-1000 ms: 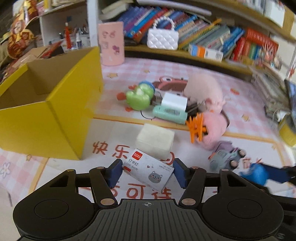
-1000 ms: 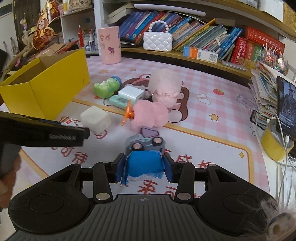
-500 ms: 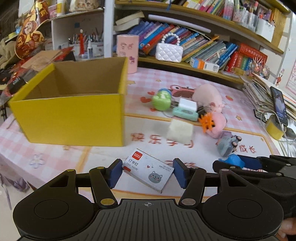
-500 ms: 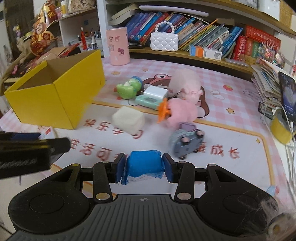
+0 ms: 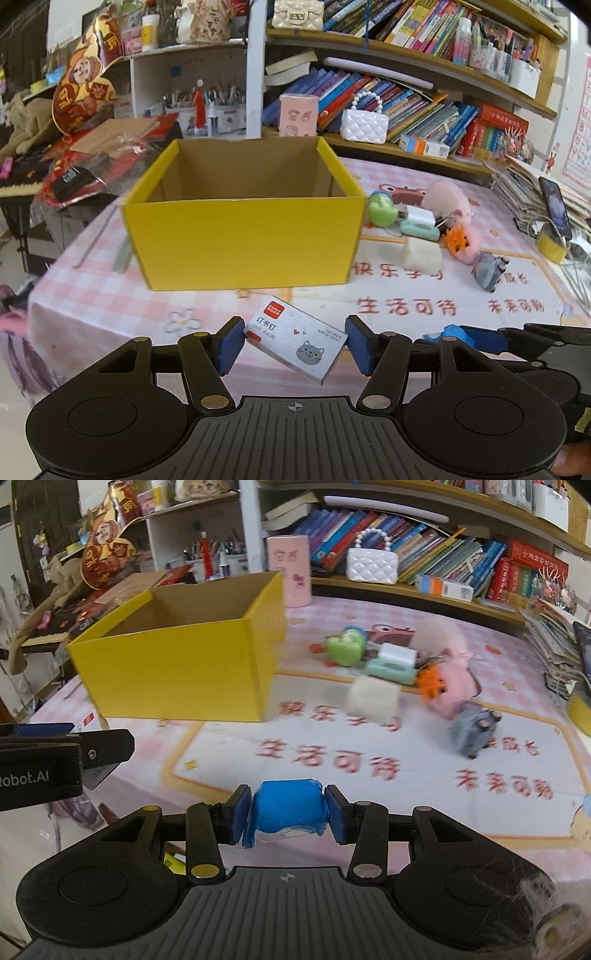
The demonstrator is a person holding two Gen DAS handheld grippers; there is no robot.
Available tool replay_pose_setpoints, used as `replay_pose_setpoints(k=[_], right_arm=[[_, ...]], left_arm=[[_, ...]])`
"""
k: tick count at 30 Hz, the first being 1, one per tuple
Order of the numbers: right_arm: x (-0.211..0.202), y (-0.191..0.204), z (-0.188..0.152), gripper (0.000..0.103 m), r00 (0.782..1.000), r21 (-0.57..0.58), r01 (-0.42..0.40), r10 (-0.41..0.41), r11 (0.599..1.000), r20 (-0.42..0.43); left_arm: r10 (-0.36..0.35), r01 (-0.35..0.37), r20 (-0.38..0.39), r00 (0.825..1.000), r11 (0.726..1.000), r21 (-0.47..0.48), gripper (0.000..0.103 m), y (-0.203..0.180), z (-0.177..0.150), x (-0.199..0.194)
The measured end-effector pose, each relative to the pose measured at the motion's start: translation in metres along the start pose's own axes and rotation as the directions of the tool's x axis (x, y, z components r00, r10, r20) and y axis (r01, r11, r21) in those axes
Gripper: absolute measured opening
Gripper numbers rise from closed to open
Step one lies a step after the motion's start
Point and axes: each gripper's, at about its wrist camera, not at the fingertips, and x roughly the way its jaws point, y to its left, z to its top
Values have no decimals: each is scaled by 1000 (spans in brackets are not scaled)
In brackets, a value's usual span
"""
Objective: Organize objects
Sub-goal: 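Carry both held items over the yellow box and open both grippers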
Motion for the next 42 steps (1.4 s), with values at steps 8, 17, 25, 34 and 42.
replay_pose_setpoints(k=[8, 17, 25, 34, 42], right_arm=[[-3, 49, 1, 41, 999, -27, -18, 19, 999, 32], [1, 81, 6, 41, 999, -110, -42, 45, 993, 29], [9, 89, 36, 41, 995, -110, -65, 73, 992, 67], [24, 82, 117, 41, 968, -162, -56, 93, 985, 232], [82, 74, 169, 41, 964, -277, -61, 129, 959, 234]], left_arm=[[9, -10, 39, 999, 1000, 12, 59, 39, -6, -18], [12, -11, 78, 997, 1000, -15, 59, 63, -2, -24], [14, -7, 123, 992, 998, -56, 59, 81, 27, -17], [38, -15, 233, 972, 995, -98, 59, 93, 90, 4], [82, -58, 222, 972, 992, -112, 59, 87, 131, 61]])
